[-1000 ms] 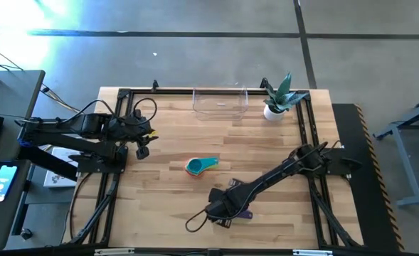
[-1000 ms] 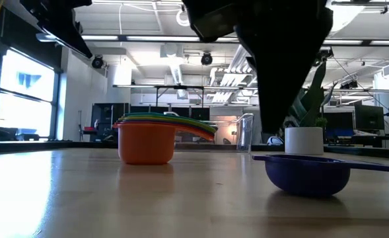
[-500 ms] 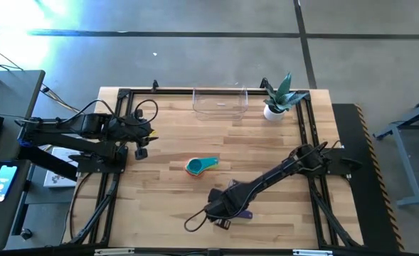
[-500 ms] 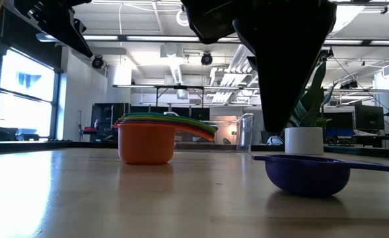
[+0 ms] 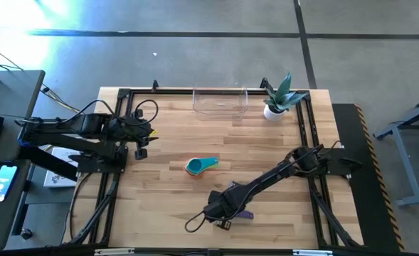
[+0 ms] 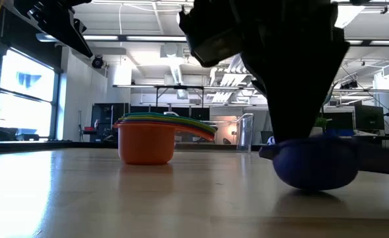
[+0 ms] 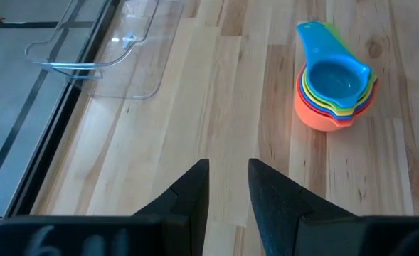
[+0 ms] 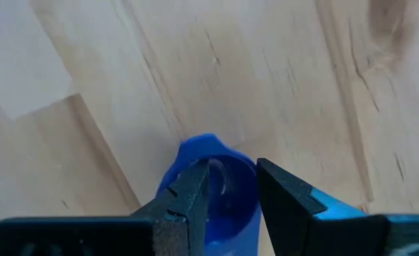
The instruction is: Nest measuring cups in basket
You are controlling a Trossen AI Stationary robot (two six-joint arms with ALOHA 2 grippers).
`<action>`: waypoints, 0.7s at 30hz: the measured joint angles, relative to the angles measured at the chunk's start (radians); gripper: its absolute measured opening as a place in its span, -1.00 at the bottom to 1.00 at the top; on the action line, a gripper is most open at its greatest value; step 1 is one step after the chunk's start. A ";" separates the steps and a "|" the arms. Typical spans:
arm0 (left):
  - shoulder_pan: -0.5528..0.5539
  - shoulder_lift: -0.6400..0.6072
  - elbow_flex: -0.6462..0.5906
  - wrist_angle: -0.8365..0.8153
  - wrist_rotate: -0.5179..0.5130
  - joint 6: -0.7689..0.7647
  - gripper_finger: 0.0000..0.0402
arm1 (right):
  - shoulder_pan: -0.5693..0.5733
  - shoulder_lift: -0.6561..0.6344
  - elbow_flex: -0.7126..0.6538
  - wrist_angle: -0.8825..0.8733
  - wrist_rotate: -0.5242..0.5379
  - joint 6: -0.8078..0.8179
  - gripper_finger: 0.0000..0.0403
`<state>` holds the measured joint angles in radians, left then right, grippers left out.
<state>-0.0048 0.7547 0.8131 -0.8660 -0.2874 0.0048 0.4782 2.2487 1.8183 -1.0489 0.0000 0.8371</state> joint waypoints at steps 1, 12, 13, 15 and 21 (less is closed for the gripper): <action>0.000 0.000 0.000 0.000 0.000 0.000 -0.55 | 0.000 0.002 0.000 -0.001 0.000 0.000 -0.45; 0.000 0.000 0.000 0.000 0.000 0.000 -0.55 | -0.003 0.004 0.000 -0.060 0.024 0.019 -0.45; 0.000 0.000 0.000 0.000 0.000 0.000 -0.55 | -0.003 0.004 0.000 -0.056 0.023 0.020 -0.45; 0.000 0.000 0.000 0.000 0.000 0.000 -0.55 | -0.003 0.004 0.000 -0.053 0.012 0.018 -0.45; 0.000 0.000 0.000 0.000 0.000 0.024 -0.55 | -0.003 0.019 0.000 -0.037 0.002 0.022 -0.47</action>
<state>-0.0048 0.7544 0.8131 -0.8661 -0.2874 0.0283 0.4755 2.2672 1.8179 -1.0858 0.0022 0.8592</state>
